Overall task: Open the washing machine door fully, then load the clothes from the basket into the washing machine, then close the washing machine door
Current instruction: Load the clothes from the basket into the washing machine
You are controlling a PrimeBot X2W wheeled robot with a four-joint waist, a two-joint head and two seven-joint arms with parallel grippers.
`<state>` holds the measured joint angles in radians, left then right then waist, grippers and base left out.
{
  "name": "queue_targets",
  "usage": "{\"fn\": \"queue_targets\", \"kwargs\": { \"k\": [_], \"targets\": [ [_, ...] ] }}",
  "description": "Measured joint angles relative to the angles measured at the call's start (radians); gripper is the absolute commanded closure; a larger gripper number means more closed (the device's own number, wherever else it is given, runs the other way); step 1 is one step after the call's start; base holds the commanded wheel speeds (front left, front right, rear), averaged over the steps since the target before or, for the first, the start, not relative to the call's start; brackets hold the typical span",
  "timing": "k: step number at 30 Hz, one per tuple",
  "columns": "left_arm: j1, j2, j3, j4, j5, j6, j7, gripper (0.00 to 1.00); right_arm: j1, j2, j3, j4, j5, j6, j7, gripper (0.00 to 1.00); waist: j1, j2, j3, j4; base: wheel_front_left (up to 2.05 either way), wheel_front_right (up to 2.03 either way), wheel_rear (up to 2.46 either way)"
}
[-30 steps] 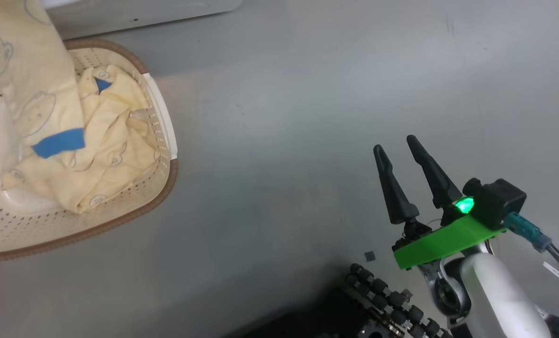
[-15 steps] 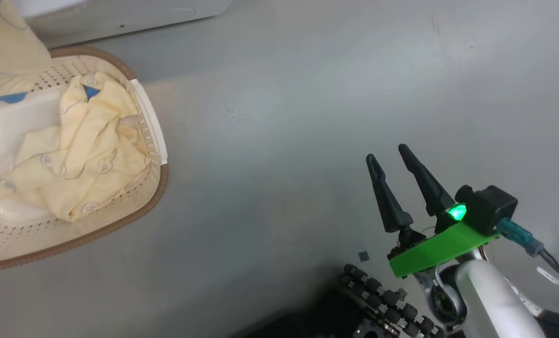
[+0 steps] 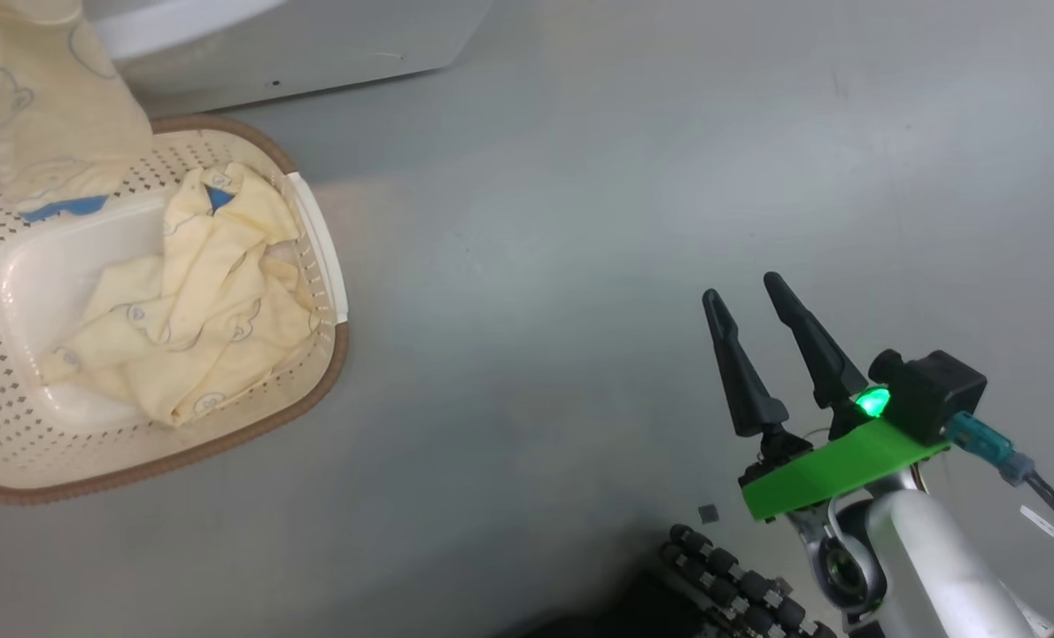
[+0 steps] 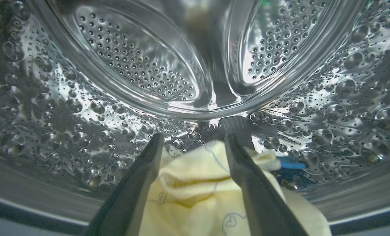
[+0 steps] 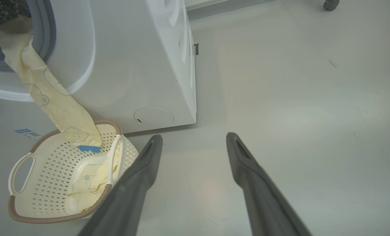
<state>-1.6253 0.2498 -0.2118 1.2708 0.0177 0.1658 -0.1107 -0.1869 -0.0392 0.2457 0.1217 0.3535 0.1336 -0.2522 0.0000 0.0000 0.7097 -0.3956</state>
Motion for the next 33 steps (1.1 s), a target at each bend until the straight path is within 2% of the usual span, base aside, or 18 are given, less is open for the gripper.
{"fn": "queue_targets", "kwargs": {
  "k": [7, 13, 19, 23, 27, 31, 33],
  "targets": [
    [0.036, -0.034, 0.021, 0.018, -0.039, 0.025, 0.007, 0.0, 0.001, 0.0, -0.012, 0.003, 0.0, 0.0, 0.0, 0.0, 0.0, 0.0, -0.047, 0.028, 0.0, 0.0, 0.0],
    [0.086, -0.089, 0.03, 0.026, -0.072, 0.046, 0.007, 0.0, 0.003, 0.0, -0.03, 0.006, -0.002, 0.0, 0.0, 0.0, 0.0, 0.0, -0.082, 0.061, 0.0, 0.0, 0.0],
    [0.115, -0.143, 0.026, 0.031, -0.086, 0.048, 0.004, 0.0, 0.004, 0.0, -0.048, 0.007, -0.002, 0.0, 0.0, 0.0, 0.0, 0.0, -0.112, 0.095, 0.0, 0.0, 0.0],
    [0.131, -0.179, 0.022, 0.031, -0.105, 0.055, -0.034, 0.0, 0.005, 0.0, -0.068, 0.007, -0.004, 0.0, 0.0, 0.0, 0.0, 0.0, -0.128, 0.128, 0.0, 0.0, 0.0],
    [0.168, -0.204, 0.023, 0.03, -0.132, 0.032, -0.078, 0.0, 0.005, 0.0, -0.098, 0.004, -0.017, 0.0, 0.0, 0.0, 0.0, 0.0, -0.14, 0.165, 0.0, 0.0, 0.0],
    [0.234, -0.219, 0.018, 0.008, -0.154, -0.016, -0.119, 0.0, 0.004, -0.001, -0.134, -0.006, -0.04, 0.0, 0.0, 0.0, 0.0, 0.0, -0.143, 0.204, 0.0, 0.0, 0.0],
    [0.277, -0.222, 0.012, -0.021, -0.166, -0.026, -0.131, 0.0, 0.002, -0.001, -0.149, -0.009, -0.052, 0.0, 0.0, 0.0, -0.0001, 0.0, -0.144, 0.223, 0.0, 0.0, 0.0]
  ]
}}
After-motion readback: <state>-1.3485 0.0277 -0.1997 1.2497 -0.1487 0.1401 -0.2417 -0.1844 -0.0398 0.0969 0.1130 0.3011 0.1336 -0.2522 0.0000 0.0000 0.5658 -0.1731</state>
